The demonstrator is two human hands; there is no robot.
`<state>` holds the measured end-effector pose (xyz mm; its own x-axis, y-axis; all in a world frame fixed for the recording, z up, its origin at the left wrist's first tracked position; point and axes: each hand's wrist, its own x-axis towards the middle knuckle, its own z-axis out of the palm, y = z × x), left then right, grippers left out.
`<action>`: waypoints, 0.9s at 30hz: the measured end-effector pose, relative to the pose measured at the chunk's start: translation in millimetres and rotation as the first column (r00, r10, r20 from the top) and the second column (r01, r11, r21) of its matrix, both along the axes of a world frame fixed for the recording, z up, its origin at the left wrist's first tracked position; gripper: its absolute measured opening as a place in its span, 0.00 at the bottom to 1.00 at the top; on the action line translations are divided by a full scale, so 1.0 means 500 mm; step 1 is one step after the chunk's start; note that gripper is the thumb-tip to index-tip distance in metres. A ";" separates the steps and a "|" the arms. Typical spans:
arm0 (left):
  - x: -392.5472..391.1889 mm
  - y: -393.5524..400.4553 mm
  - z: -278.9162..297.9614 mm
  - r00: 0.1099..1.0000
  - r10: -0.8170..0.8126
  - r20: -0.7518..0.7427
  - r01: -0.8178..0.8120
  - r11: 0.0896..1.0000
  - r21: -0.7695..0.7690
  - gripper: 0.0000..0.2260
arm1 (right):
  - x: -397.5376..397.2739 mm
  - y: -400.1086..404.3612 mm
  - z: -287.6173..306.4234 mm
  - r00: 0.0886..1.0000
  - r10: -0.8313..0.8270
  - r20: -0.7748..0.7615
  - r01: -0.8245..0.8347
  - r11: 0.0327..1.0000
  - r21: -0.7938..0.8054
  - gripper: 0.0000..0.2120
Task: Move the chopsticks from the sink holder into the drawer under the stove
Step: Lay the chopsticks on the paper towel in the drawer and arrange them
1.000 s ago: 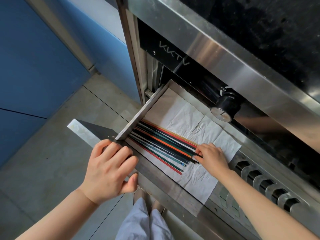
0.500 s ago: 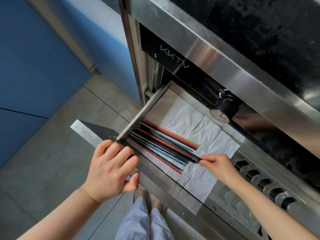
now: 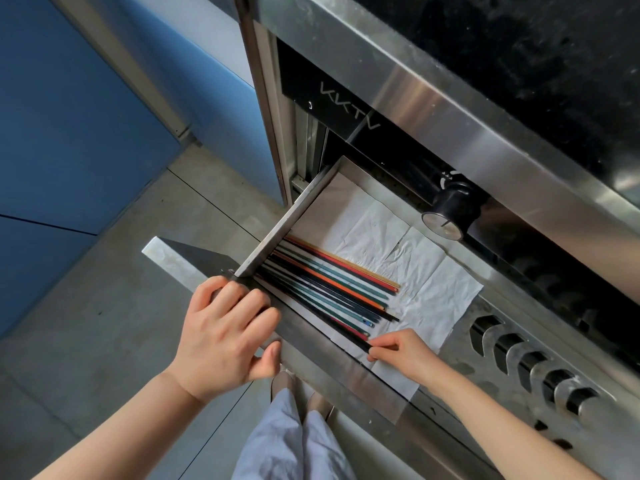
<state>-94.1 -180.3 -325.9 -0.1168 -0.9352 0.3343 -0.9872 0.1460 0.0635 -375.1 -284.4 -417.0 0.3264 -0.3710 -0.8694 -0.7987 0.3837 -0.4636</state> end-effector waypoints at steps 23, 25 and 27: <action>0.002 0.002 -0.003 1.000 -0.007 -0.006 0.007 1.000 0.012 0.18 | 0.028 0.035 -0.015 0.916 0.350 -0.198 -0.397 0.861 -0.318 0.14; 0.002 0.003 -0.003 1.000 -0.006 -0.005 0.006 1.000 0.015 0.18 | 0.030 0.039 -0.011 0.876 0.411 -0.251 -0.480 0.794 -0.373 0.14; 0.002 0.003 -0.004 1.000 -0.006 -0.008 0.006 1.000 0.016 0.18 | 0.029 0.039 -0.009 0.879 0.398 -0.261 -0.474 0.785 -0.400 0.13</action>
